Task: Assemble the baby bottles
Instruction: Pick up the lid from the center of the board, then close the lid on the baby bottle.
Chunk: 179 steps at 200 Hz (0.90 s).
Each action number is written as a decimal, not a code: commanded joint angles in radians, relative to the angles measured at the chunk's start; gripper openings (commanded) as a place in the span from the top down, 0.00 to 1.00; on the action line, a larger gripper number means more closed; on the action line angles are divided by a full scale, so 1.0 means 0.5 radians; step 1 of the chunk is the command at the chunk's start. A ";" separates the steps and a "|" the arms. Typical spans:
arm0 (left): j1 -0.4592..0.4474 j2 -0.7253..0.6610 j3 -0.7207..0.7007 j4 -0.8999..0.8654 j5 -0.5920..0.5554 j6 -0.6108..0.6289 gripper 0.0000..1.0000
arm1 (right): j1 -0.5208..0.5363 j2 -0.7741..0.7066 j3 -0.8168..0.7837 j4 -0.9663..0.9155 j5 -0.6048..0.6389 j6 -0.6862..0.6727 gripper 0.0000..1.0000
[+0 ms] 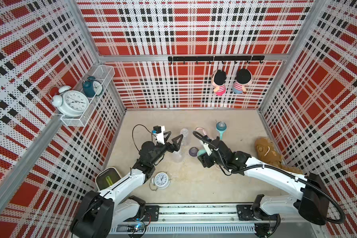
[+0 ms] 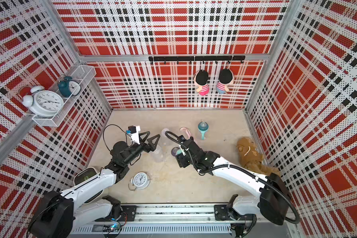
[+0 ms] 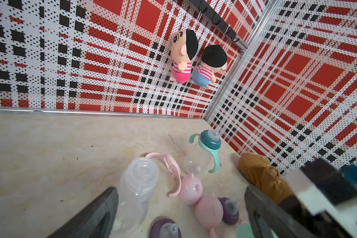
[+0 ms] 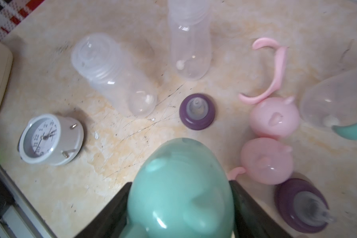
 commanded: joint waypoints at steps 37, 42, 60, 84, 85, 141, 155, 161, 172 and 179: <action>0.019 0.026 0.032 0.017 0.057 0.005 0.02 | -0.460 0.134 0.397 -0.184 0.105 -0.189 0.28; 0.019 0.025 0.035 0.017 0.059 0.005 0.02 | -0.495 0.158 0.425 -0.176 0.098 -0.195 0.28; 0.019 0.026 0.039 0.014 0.064 0.006 0.02 | -0.601 0.252 0.517 -0.136 0.063 -0.214 0.28; 0.016 0.045 0.043 0.014 0.067 -0.001 0.02 | -0.732 0.410 0.674 -0.167 0.099 -0.211 0.28; 0.016 0.045 0.043 0.014 0.067 -0.001 0.02 | -0.736 0.417 0.680 -0.170 0.100 -0.211 0.28; 0.007 0.074 0.043 0.015 0.078 0.017 0.02 | -0.941 0.727 0.919 -0.206 0.079 -0.230 0.28; 0.007 0.063 0.034 0.015 0.070 0.017 0.02 | -0.986 0.779 0.952 -0.201 0.051 -0.235 0.28; 0.007 0.062 0.031 0.017 0.067 0.017 0.02 | -1.002 0.800 0.974 -0.211 0.031 -0.231 0.28; 0.007 0.060 0.028 0.017 0.064 0.017 0.02 | -1.023 0.830 0.999 -0.209 -0.020 -0.232 0.28; 0.007 0.059 0.027 0.017 0.061 0.020 0.02 | -1.026 0.848 1.017 -0.213 -0.038 -0.237 0.28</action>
